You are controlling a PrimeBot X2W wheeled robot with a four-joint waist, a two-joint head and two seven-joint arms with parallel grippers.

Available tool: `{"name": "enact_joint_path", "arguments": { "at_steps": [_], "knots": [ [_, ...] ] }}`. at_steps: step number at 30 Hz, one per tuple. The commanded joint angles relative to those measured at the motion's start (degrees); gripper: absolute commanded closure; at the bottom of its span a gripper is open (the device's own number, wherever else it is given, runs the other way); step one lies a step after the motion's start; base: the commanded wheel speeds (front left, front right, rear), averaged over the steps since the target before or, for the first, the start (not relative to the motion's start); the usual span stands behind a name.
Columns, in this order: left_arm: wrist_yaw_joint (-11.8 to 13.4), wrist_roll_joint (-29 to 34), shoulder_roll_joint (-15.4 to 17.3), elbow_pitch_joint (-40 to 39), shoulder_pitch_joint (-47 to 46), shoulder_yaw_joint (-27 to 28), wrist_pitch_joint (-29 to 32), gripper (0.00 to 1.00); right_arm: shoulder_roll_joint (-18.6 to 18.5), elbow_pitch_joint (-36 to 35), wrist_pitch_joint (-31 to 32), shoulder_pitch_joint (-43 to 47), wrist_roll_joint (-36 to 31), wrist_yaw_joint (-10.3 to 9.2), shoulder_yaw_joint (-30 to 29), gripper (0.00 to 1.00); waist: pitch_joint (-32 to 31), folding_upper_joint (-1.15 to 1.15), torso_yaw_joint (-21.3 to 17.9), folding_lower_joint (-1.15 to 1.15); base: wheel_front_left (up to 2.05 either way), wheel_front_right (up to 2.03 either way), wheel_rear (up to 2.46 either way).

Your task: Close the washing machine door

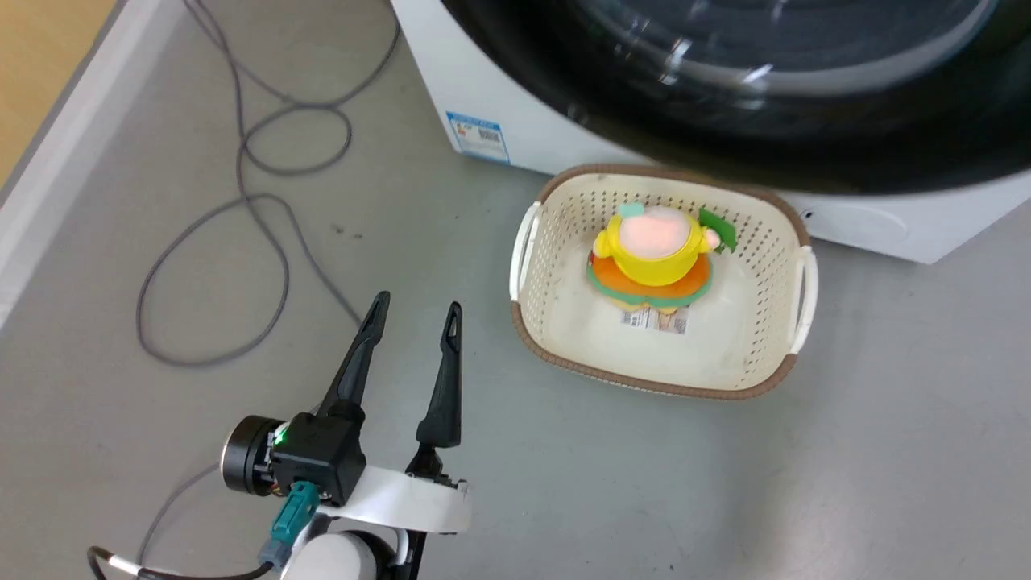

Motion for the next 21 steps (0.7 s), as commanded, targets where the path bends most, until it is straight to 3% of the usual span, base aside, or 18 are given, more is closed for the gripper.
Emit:
{"name": "enact_joint_path", "arguments": {
  "at_steps": [1,13,21],
  "knots": [
    [-0.27,0.36,-0.17,-0.03,-0.84,0.29,-0.25,0.00,-0.75,0.75,0.25,-1.64,0.17,-0.09,-0.19,1.00,0.60,0.00,0.39,-0.01,0.00,0.00,0.00],
    [-1.61,1.40,-1.95,0.75,-1.54,1.39,-0.25,0.00,-2.23,11.56,1.66,-12.61,0.39,-0.09,0.24,1.00,1.84,0.00,1.00,-0.01,0.00,0.00,0.00],
    [-2.24,1.75,-2.53,1.85,-0.71,2.38,-0.25,0.00,-0.63,14.37,-2.45,-10.50,1.20,-0.09,2.75,1.00,-1.57,0.00,-0.06,-0.01,0.00,0.00,0.00]
  ]
}}
